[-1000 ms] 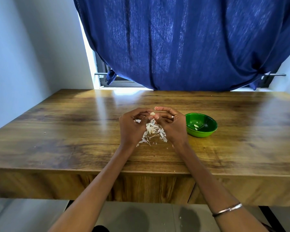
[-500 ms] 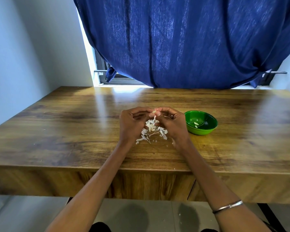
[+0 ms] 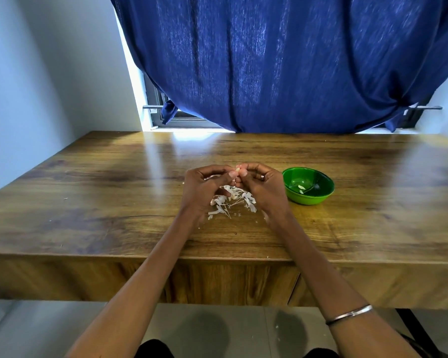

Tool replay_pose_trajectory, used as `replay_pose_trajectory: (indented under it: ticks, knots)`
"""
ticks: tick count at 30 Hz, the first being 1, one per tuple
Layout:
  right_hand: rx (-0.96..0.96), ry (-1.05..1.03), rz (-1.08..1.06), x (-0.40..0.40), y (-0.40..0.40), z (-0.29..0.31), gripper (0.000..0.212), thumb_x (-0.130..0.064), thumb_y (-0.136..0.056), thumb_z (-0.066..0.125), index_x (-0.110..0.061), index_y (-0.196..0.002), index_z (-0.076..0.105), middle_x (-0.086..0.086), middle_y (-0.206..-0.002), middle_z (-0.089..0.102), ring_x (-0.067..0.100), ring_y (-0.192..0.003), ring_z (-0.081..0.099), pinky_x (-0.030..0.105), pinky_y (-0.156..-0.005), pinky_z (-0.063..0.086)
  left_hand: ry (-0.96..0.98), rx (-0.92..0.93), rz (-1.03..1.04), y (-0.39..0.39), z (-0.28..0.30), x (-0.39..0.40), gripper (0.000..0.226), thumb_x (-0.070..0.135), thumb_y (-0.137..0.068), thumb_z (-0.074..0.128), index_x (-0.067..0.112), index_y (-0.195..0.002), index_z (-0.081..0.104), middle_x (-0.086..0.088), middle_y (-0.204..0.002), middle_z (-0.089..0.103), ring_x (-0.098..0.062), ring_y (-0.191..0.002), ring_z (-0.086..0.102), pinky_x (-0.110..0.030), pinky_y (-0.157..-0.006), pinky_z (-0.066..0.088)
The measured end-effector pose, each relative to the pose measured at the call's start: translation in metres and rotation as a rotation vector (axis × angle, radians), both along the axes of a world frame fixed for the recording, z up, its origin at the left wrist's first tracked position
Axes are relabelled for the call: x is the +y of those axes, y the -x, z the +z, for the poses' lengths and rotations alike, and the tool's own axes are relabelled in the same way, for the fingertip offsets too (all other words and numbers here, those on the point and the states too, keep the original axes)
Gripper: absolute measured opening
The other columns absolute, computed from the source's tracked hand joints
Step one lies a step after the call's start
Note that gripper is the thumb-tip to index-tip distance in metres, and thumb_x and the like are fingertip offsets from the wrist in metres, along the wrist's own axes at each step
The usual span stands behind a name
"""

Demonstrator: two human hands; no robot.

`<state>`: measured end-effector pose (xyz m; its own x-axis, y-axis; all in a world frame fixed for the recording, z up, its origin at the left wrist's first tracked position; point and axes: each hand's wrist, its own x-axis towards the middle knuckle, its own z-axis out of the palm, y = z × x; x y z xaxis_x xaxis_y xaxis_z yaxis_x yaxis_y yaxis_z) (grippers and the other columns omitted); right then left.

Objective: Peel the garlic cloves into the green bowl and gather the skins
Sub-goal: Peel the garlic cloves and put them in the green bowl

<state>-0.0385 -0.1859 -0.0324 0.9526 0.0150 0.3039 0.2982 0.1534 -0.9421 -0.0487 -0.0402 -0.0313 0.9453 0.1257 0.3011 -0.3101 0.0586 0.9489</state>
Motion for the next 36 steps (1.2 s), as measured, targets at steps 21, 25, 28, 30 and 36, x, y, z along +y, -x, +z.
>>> replay_pose_trajectory:
  ticks: [21, 25, 28, 30, 36]
  knots:
    - [0.033, -0.02, 0.053, -0.0006, 0.003, 0.0022, 0.018, 0.002, -0.087, 0.072, -0.002, -0.104, 0.074, 0.015, -0.094, 0.077, 0.018, -0.079, 0.076, 0.022, -0.071, 0.06, -0.175, -0.163, 0.146, -0.0005, -0.0015, -0.0009, 0.019, 0.002, -0.085, 0.08, 0.014, -0.1, 0.076, 0.003, -0.092, 0.075, -0.013, -0.067, 0.073, -0.027, -0.047, 0.054]
    - [0.021, -0.001, 0.019, -0.0028, -0.0005, -0.0014, 0.014, -0.003, -0.088, 0.073, -0.001, -0.102, 0.074, 0.015, -0.09, 0.078, 0.019, -0.075, 0.074, 0.024, -0.07, 0.061, -0.292, -0.297, 0.213, -0.0006, -0.0027, -0.0029, 0.014, 0.003, -0.085, 0.08, 0.01, -0.097, 0.079, 0.002, -0.097, 0.077, -0.013, -0.066, 0.073, -0.023, -0.048, 0.052]
    - [0.019, -0.002, 0.007, -0.003, 0.0001, -0.0013, 0.011, -0.002, -0.088, 0.073, 0.0, -0.098, 0.074, 0.011, -0.084, 0.077, 0.013, -0.069, 0.072, 0.022, -0.066, 0.059, -0.373, -0.439, 0.273, 0.0014, -0.0031, -0.0039, 0.01, -0.001, -0.084, 0.08, 0.006, -0.09, 0.078, -0.001, -0.092, 0.075, -0.009, -0.062, 0.071, -0.013, -0.053, 0.047]
    - [0.018, -0.001, -0.002, -0.0031, 0.0009, -0.0008, 0.011, -0.001, -0.088, 0.073, 0.002, -0.099, 0.074, 0.011, -0.083, 0.076, 0.011, -0.067, 0.071, 0.021, -0.066, 0.059, -0.372, -0.456, 0.293, 0.0012, -0.0037, -0.0038, 0.008, -0.002, -0.083, 0.08, 0.003, -0.088, 0.077, -0.002, -0.09, 0.075, -0.007, -0.06, 0.071, -0.011, -0.053, 0.047]
    - [-0.014, 0.054, -0.007, -0.0036, 0.0015, 0.0002, 0.01, -0.002, -0.088, 0.073, -0.003, -0.098, 0.075, 0.013, -0.087, 0.075, 0.007, -0.066, 0.07, 0.019, -0.065, 0.057, -0.341, -0.453, 0.298, -0.0002, -0.0051, -0.0055, 0.006, 0.002, -0.085, 0.081, 0.004, -0.087, 0.075, -0.002, -0.089, 0.074, -0.011, -0.059, 0.072, -0.014, -0.05, 0.048]
